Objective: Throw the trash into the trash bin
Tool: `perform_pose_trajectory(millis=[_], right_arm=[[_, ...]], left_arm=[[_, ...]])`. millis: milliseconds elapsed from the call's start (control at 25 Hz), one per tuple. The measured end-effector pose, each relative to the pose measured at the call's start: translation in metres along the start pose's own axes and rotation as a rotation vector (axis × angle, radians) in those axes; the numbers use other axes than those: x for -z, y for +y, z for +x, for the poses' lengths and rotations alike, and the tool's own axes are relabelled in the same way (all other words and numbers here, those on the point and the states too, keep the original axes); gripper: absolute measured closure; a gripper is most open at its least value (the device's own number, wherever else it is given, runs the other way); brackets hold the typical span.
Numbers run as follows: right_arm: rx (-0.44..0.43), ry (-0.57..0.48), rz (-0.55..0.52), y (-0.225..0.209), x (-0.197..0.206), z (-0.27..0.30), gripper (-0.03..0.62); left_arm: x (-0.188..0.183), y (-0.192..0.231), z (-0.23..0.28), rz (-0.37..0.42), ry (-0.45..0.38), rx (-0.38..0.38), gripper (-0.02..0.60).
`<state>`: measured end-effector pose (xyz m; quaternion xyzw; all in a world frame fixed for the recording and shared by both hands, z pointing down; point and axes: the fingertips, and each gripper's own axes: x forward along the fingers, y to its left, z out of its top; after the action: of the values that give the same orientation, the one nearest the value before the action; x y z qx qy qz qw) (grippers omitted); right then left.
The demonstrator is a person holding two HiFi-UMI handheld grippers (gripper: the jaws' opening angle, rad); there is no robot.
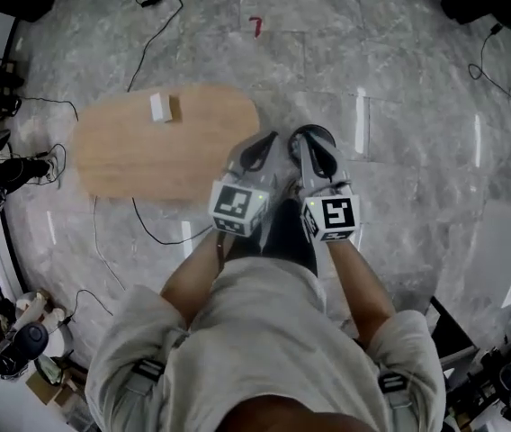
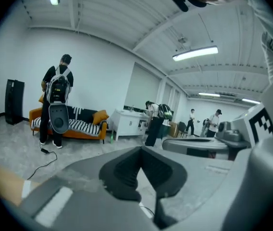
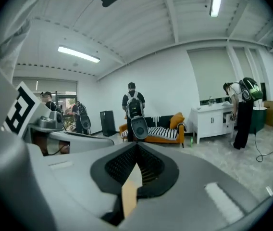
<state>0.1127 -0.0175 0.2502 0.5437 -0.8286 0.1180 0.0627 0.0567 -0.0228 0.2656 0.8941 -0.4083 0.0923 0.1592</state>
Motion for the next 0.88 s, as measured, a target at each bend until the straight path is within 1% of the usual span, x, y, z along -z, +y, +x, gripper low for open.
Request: perform_pose_trajectory(millis=[80, 160, 280, 400, 560, 760, 880], right_arm=[[0.021, -0.05, -0.002, 0.009, -0.03, -0.005, 0.586], [0.024, -0.095, -0.018, 0.022, -0.054, -0.007, 0.586], [-0.004, -0.152, -0.073, 0.044, -0.082, -0.011, 0.586], [0.001, -0.189, -0.084, 0.051, -0.105, -0.01, 0.586], [-0.012, -0.211, -0.114, 0.058, -0.118, -0.007, 0.586], [-0.043, -0.221, -0.136, 0.064, -0.122, -0.01, 0.586], [-0.063, -0.217, -0.144, 0.059, -0.122, -0.011, 0.586]], left_arm=[[-0.031, 0.003, -0.016, -0.016, -0.065, -0.031, 0.563], [-0.057, 0.004, -0.03, -0.016, -0.124, -0.044, 0.563], [-0.075, 0.007, -0.046, 0.045, -0.156, -0.036, 0.563], [-0.096, 0.015, -0.06, 0.052, -0.2, -0.043, 0.563], [-0.108, 0.02, -0.068, 0.077, -0.252, -0.061, 0.563], [-0.114, 0.015, -0.068, 0.102, -0.264, -0.081, 0.563], [-0.118, 0.011, -0.065, 0.085, -0.278, -0.097, 0.563]])
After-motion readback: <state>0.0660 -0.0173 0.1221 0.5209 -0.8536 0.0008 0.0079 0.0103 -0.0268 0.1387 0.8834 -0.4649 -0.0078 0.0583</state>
